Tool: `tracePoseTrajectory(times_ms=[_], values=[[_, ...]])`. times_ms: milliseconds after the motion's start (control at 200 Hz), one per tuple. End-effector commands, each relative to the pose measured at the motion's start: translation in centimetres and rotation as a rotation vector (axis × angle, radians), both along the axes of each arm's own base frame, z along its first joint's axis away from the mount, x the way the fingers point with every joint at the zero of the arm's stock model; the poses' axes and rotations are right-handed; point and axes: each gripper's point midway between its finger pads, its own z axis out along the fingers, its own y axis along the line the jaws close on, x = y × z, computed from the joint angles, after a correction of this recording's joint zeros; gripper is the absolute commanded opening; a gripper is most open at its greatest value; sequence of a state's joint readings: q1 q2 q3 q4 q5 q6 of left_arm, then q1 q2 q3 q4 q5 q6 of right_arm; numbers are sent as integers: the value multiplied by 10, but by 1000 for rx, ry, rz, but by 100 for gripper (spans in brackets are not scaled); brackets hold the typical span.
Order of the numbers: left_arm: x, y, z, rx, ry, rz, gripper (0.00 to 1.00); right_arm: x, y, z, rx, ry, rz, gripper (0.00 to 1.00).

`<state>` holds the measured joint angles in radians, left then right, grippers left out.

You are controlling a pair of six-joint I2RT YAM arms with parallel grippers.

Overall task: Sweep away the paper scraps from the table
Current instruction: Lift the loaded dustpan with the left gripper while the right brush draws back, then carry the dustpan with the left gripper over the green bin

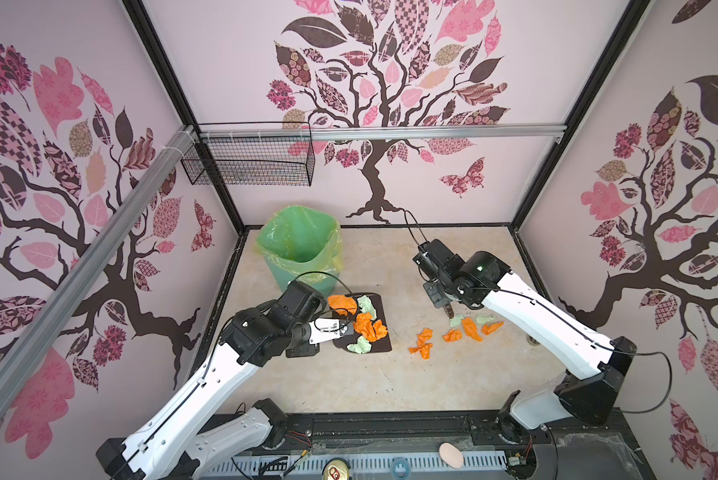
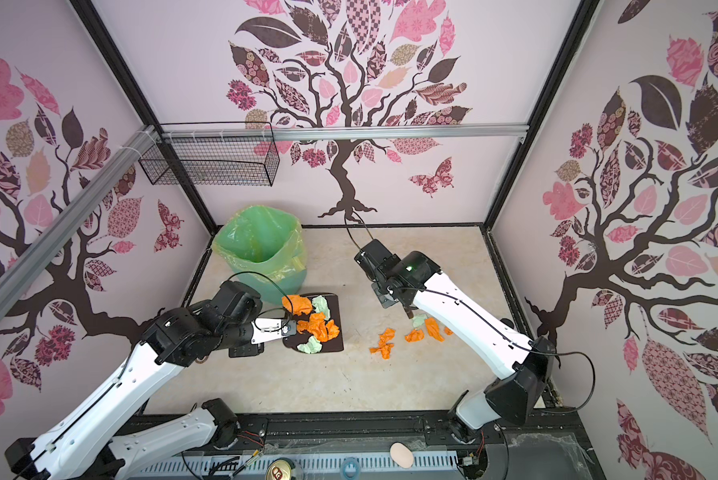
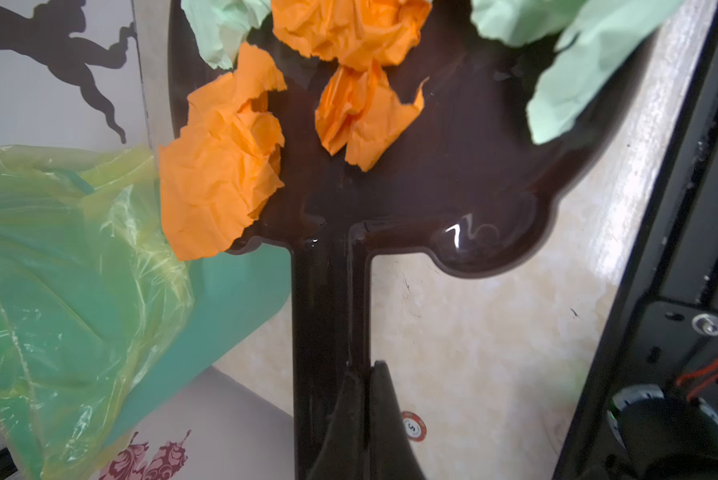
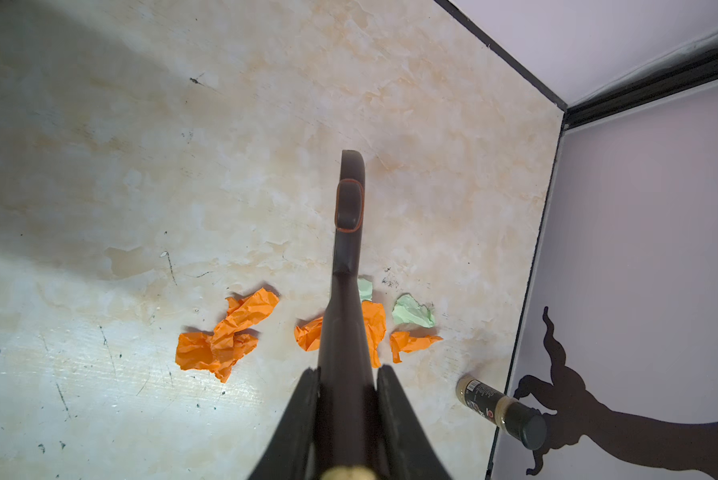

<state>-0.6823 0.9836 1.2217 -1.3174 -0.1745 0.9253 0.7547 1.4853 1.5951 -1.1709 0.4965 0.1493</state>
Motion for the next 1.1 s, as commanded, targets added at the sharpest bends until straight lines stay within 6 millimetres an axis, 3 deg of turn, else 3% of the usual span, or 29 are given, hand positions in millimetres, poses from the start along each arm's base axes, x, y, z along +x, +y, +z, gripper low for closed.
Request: tracePoseTrajectory(times_ms=[0,435,1095], values=[[-13,9,20,3,25,-14,0,-1,-5,17,40,-55,0,0],[12,28,67,-57,26,46,0,0,-1,14,41,-49,21,0],[102,80,116,-186,-2,192,0,1,2,6,32,-31,38,0]])
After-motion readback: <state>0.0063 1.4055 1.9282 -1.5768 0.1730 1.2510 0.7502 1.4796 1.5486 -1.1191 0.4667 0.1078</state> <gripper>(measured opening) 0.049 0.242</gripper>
